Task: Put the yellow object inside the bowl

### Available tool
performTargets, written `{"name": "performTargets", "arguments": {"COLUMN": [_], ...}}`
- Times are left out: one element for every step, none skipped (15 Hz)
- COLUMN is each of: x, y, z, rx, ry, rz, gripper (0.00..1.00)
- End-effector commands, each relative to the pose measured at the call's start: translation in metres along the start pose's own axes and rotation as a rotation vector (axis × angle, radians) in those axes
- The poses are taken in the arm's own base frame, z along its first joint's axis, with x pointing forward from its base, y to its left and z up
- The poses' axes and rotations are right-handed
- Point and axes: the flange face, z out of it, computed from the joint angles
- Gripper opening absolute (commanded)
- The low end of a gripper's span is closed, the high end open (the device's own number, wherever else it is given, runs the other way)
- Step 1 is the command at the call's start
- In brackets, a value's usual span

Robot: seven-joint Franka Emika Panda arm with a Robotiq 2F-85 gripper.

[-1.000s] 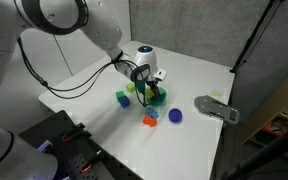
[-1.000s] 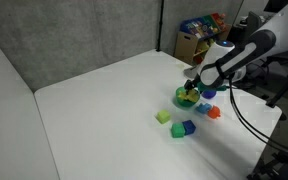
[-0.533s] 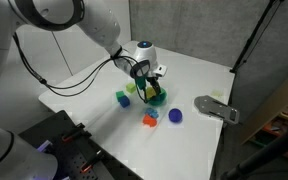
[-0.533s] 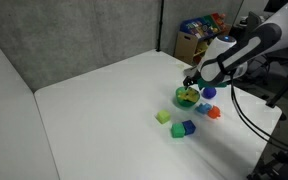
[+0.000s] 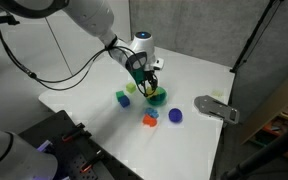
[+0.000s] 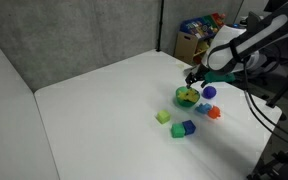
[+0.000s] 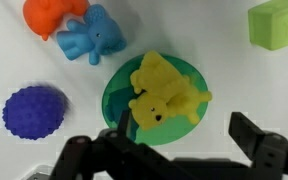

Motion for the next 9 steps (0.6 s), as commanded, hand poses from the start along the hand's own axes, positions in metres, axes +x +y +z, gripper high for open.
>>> {"name": "performTargets", "arguments": {"x": [-0.016,-0.02,-0.023,-0.027,-0.03,-0.034,-0.037,-0.041,-0.044], "y": [0.008,0.008,0.009,0.01,0.01,0.008,0.007,0.006,0.004], "z": [-0.023,-0.028,-0.032,-0.037,-0.043,-0.052,-0.06,-0.07,-0.081], "rx": [0.018,0.014,0.007,-0.005,-0.015,-0.026,-0.035,-0.049,-0.065], "ry": [-0.085,-0.121,-0.158,-0.192,-0.229,-0.259,-0.289,-0.308,-0.323], "rz": [-0.066,-0.08,-0.09,-0.095,-0.097,-0.098,-0.102,-0.109,-0.117], "gripper": [1.0,1.0,1.0,1.0,1.0,1.0,1.0,1.0,1.0]}}
